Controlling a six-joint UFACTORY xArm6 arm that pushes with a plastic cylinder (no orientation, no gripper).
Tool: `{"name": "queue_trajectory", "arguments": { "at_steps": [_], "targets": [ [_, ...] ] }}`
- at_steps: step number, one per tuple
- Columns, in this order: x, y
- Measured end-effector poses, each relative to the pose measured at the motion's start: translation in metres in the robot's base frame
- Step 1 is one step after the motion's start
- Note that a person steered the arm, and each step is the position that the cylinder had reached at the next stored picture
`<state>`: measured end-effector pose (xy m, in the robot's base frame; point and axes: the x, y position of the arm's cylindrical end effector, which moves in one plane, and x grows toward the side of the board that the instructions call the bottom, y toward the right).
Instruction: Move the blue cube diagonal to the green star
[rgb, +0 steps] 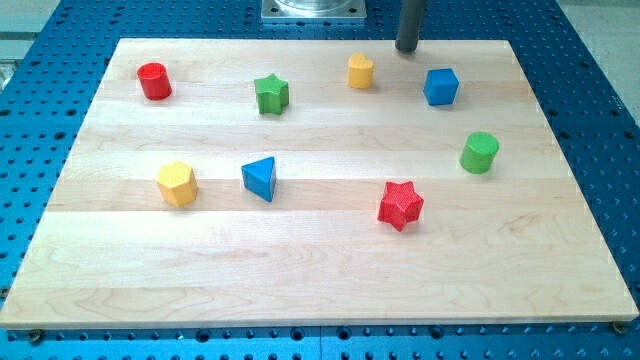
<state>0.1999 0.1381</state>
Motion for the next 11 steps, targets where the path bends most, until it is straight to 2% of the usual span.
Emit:
{"name": "queue_trajectory", "arguments": {
  "at_steps": [1, 2, 3, 4, 5, 6, 7, 8, 9, 10, 11],
  "targets": [
    [0.012, 0.036],
    [0.036, 0.112],
    [0.097, 0.090],
    [0.140, 0.032],
    [0.143, 0.050],
    [0.118, 0.082],
    [0.100, 0.015],
    [0.134, -0.056],
    [0.172, -0.095],
    [0.192, -0.098],
    [0.229, -0.040]
  ]
}}
